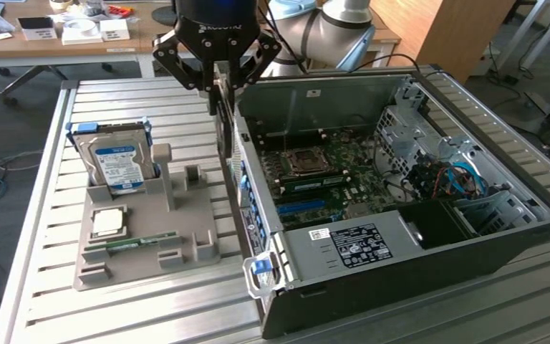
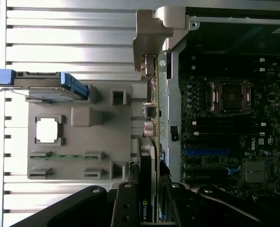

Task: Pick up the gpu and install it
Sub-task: 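Pick up the gpu and move the gpu toward the slot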

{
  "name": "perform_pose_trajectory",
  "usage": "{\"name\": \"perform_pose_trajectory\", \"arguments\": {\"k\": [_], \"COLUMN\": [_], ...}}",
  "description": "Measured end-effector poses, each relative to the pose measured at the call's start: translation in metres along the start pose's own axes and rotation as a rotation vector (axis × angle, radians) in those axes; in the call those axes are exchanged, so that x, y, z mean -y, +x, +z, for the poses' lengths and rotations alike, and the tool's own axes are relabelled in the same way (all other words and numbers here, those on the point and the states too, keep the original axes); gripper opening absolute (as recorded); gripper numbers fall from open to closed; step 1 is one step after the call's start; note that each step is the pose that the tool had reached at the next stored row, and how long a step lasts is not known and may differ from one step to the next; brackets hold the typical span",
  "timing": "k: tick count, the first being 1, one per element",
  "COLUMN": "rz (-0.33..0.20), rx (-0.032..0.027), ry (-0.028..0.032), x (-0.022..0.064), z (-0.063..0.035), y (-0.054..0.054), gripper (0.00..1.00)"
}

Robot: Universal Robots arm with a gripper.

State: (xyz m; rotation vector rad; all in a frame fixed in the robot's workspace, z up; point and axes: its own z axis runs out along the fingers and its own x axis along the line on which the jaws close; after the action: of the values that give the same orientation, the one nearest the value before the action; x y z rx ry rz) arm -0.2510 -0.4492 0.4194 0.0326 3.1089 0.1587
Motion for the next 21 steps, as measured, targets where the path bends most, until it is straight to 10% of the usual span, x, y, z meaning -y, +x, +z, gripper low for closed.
{"name": "perform_pose_trajectory", "arguments": {"k": [21], "rz": [0.001], "rx": [-0.0003], "ry": [-0.0209], "x": [-0.0005], "z": [0.0008], "y": [-0.027], "gripper": [0.27]}}
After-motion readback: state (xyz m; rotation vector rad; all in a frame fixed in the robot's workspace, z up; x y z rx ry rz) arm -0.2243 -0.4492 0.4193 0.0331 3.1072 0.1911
